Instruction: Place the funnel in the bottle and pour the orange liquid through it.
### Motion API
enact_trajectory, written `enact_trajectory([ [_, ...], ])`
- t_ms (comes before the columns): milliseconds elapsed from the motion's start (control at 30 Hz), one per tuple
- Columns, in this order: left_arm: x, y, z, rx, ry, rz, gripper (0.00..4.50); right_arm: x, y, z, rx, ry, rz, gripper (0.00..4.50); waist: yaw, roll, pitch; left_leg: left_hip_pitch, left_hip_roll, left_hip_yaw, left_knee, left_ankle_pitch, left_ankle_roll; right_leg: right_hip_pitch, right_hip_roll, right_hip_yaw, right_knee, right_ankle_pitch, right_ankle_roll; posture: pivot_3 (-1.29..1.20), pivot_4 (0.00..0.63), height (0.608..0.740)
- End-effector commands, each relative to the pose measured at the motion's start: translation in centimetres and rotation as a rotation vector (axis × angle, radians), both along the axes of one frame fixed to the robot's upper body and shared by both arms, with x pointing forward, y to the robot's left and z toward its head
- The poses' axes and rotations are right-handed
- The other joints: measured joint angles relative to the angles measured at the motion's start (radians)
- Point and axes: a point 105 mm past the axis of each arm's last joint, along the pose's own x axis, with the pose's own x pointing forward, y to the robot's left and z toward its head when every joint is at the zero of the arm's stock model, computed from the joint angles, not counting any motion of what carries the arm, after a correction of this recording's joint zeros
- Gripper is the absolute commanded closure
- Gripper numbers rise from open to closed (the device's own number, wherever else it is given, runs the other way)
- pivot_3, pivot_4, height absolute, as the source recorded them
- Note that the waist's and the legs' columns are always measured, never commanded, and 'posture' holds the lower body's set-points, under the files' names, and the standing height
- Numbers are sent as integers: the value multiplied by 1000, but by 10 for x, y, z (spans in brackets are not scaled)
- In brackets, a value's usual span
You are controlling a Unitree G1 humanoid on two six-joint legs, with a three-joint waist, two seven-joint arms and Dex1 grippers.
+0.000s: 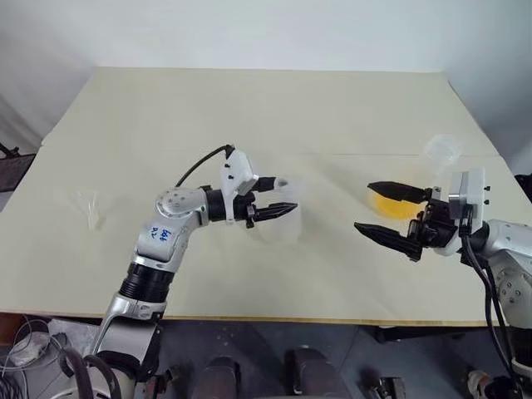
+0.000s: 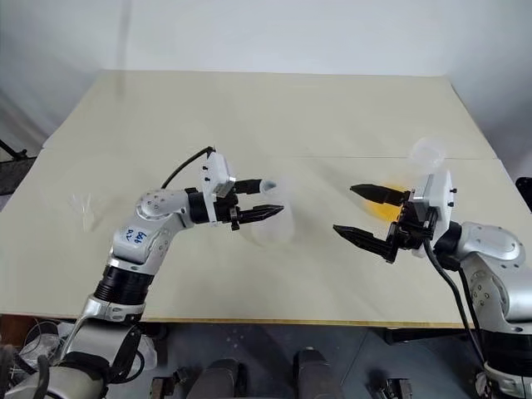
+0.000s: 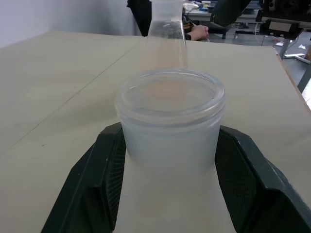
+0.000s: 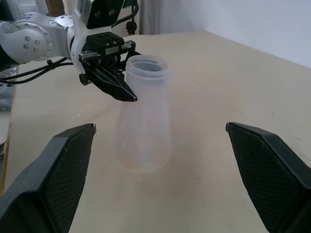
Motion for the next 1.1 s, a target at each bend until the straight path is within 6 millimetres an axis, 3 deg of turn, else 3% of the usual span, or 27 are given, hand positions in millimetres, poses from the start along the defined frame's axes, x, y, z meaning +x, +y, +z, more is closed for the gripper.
enact_trajectory([
  [33, -6, -6, 10, -23, -37, -38, 2152, -9, 0, 9, 16, -40, -6, 0, 3, 0, 0, 0, 0, 0, 0, 0, 0, 0, 0, 0, 0, 0, 0, 0, 150, 740],
  [233, -8, -9, 5, 4, -45, -60, 2152, -13, 0, 5, 13, -30, -21, 0, 20, 0, 0, 0, 0, 0, 0, 0, 0, 0, 0, 0, -1, 0, 0, 0, 150, 740],
  [467, -12, -4, 9, -16, -92, -63, 9, -13, 1, 8, -4, -36, -13, 0, 21, 0, 0, 0, 0, 1, 0, 0, 0, 0, 0, 0, -1, 0, 0, 0, 150, 740],
  [700, -20, 7, 12, -45, -126, -51, 9, -5, -1, 12, -10, -46, -8, 0, 20, 0, 0, 0, 0, 0, 0, 0, 0, 0, 0, 0, -1, 0, 0, 0, 150, 740],
  [1100, -2, 13, 6, -89, -55, 49, 9, 2, 3, 14, -8, -58, 6, 0, 21, 0, 0, 0, 0, 0, 0, 0, 0, 0, 0, 0, -1, 0, 0, 0, 150, 740],
])
